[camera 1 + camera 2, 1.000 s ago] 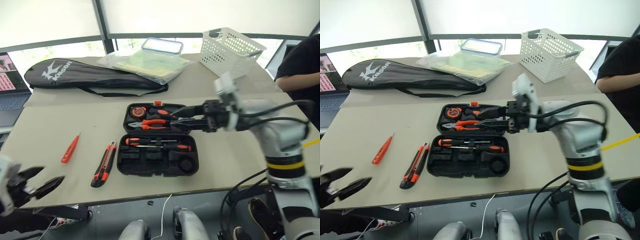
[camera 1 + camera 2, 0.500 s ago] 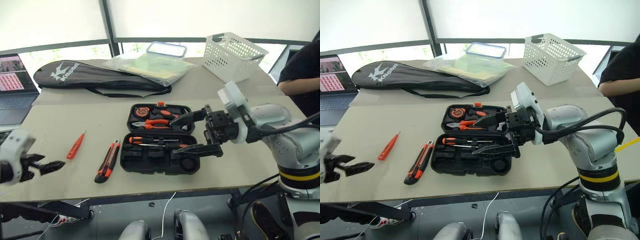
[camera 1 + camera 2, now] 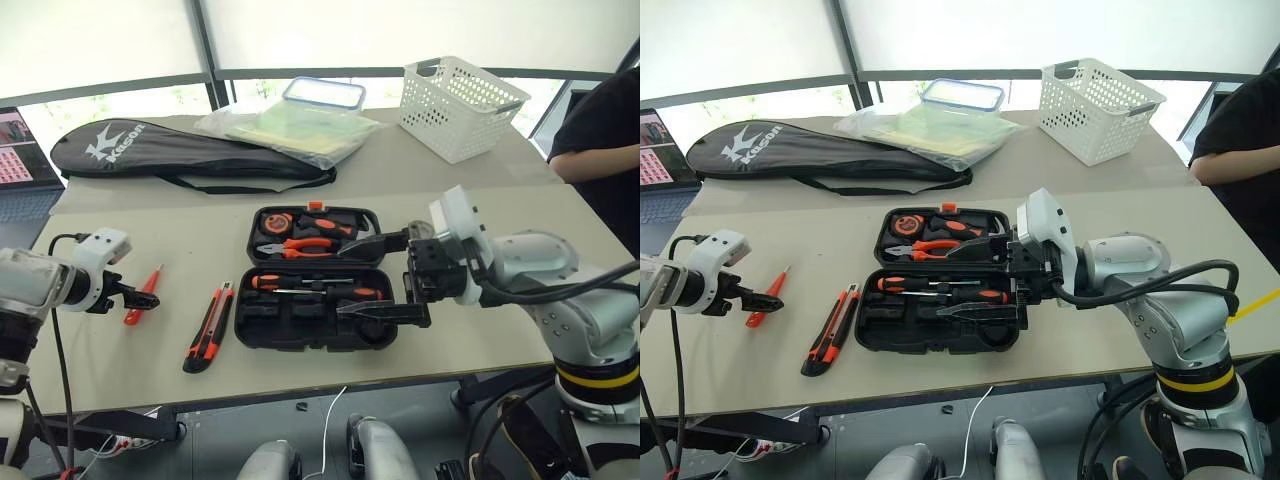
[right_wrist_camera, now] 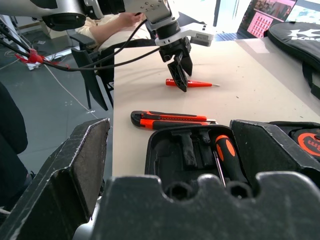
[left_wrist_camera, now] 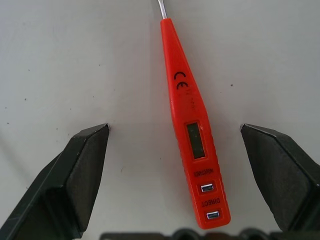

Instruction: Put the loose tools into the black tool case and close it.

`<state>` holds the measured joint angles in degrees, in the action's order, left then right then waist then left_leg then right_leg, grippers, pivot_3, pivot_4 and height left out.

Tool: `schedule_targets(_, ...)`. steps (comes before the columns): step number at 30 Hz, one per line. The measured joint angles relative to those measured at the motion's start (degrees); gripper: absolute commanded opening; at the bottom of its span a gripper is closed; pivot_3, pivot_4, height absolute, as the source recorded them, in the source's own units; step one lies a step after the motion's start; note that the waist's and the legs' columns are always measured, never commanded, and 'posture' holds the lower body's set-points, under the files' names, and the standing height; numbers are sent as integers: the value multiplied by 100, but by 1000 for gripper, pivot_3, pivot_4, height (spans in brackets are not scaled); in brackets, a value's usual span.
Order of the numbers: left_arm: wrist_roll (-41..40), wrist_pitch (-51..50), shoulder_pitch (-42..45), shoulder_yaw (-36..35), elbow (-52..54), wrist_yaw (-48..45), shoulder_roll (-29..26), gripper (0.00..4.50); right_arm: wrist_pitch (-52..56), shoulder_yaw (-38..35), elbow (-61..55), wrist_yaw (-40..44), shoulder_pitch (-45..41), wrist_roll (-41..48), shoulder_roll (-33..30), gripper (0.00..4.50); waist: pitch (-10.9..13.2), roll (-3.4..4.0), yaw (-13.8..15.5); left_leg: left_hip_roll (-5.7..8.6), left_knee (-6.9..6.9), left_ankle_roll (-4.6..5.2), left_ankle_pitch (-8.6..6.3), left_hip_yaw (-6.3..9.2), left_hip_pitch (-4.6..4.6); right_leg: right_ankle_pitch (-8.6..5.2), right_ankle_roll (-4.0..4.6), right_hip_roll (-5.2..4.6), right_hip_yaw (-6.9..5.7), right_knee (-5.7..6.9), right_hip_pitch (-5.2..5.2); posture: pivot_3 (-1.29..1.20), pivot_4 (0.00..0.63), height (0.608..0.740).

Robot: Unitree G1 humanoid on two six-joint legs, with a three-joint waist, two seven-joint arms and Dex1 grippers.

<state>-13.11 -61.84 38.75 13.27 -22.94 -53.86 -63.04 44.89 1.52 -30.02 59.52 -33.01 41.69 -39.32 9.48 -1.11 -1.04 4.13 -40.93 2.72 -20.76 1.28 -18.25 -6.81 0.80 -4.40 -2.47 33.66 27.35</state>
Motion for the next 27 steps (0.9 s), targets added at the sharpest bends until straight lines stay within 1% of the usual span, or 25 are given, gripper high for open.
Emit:
schedule_targets(1, 82, 56, 82, 33, -160, -46, 49, 3056, 0, -14, -27, -27, 39, 11, -46, 4500, 0, 0, 5, 0, -1, 1, 0, -1, 4, 0, 0, -1, 6, 0, -1, 0, 150, 740)
schedule_targets(2, 139, 82, 111, 35, -251, -77, 71, 2769, 0, -23, -40, -48, 55, 12, -71, 4500, 0, 0, 5, 0, -3, 1, 1, -2, 7, -1, -1, 0, 10, 0, -2, 0, 150, 740)
schedule_targets(4, 206, 162, 159, 25, -425, -155, 127, 1987, 0, -57, -50, -89, 77, 16, -123, 4500, -1, 1, 8, -1, -4, 3, 0, -6, 19, -1, -1, -3, 16, 4, -12, 0, 150, 740)
schedule_targets(6, 260, 195, 177, -22, -524, -200, 161, 1332, -8, -75, -50, -101, 79, 14, -184, 4500, -1, 1, 14, -1, -4, 7, -1, -7, 26, -1, -2, -3, 18, 9, -17, 0, 150, 740)
schedule_targets(7, 274, 234, 166, -62, -557, -218, 165, 912, -21, -84, -50, -102, 80, 14, -205, 4500, -1, 1, 16, -1, -4, 7, -1, -7, 27, -1, -2, -3, 18, 15, -18, 0, 150, 740)
schedule_targets(8, 263, 693, -16, -232, -536, -341, 152, 527, -85, -92, -51, -97, 104, 1, -266, 4500, -2, 2, 16, -3, -3, 8, -2, -7, 27, -1, -2, -6, 19, 31, -17, 0, 150, 740)
schedule_targets(9, 210, 1088, -153, -345, -499, -504, 152, 421, -109, -130, -47, -94, 172, -13, -343, 4500, -1, 1, 30, -6, -4, 8, -2, -6, 24, -1, -2, -14, 18, 31, -16, 0, 150, 740)
schedule_targets(11, 146, 1957, -277, -523, -344, -840, 151, 419, -135, -205, -22, -82, 329, -65, -506, 4500, 6, -16, 68, -9, -32, 7, -2, 11, -17, -1, 0, -26, 13, 29, 2, 0, 150, 740)
schedule_targets(12, 150, 2437, -281, -562, -98, -1062, 104, 419, -152, -229, -29, -64, 408, -81, -593, 4500, 8, -30, 117, -8, -52, 6, -2, 14, -45, 1, 1, -10, 5, 31, 27, 0, 150, 740)
schedule_targets(15, 33, 3089, -278, -608, 879, -1790, -189, 419, -160, -308, -43, 28, 698, -46, -836, 4500, 5, -36, 173, 6, -91, 10, -4, 14, -113, 8, -7, -15, -6, 35, 82, 0, 150, 740)
schedule_targets(17, -89, 3157, -113, -524, 1639, -2236, -178, 419, -162, -365, -34, 51, 915, -47, -980, 4500, 4, -34, 184, 14, -92, 18, -7, 6, -110, 10, -10, -27, -19, 33, 77, 0, 150, 740)
schedule_targets(19, -146, 3159, 51, -350, 2144, -2443, 27, 419, -165, -427, -24, 52, 1035, -52, -1076, 4500, 5, -34, 175, 16, -97, 24, -10, -1, -107, 12, -13, -31, -15, 31, 69, 0, 150, 740)
schedule_targets(22, 24, 3222, 239, 212, 2455, -2653, 492, 419, -186, -529, -37, 45, 1291, -62, -1221, 4500, 5, -36, 162, 12, -99, 27, -10, -3, -99, 12, -12, -31, 5, 29, 58, 0, 150, 740)
schedule_targets(24, 272, 3361, 457, 608, 2346, -2684, 907, 419, -205, -587, -53, -2, 1442, -103, -1257, 4500, 6, -38, 167, 6, -103, 28, -10, -7, -98, 15, -7, -22, 17, 27, 53, 0, 150, 740)
schedule_targets(25, 455, 3401, 695, 855, 2161, -2642, 1271, 419, -222, -637, -97, -56, 1513, -119, -1263, 4500, 7, -39, 177, 3, -109, 29, -10, -7, -99, 17, -3, -13, 20, 27, 50, 0, 150, 740)
schedule_targets(27, 662, 3405, 971, 1109, 1937, -2579, 1650, 419, -275, -668, -199, -149, 1543, -147, -1251, 4500, 8, -41, 173, -3, -116, 36, -13, -7, -98, 18, -2, -6, 21, 28, 43, 0, 150, 740)
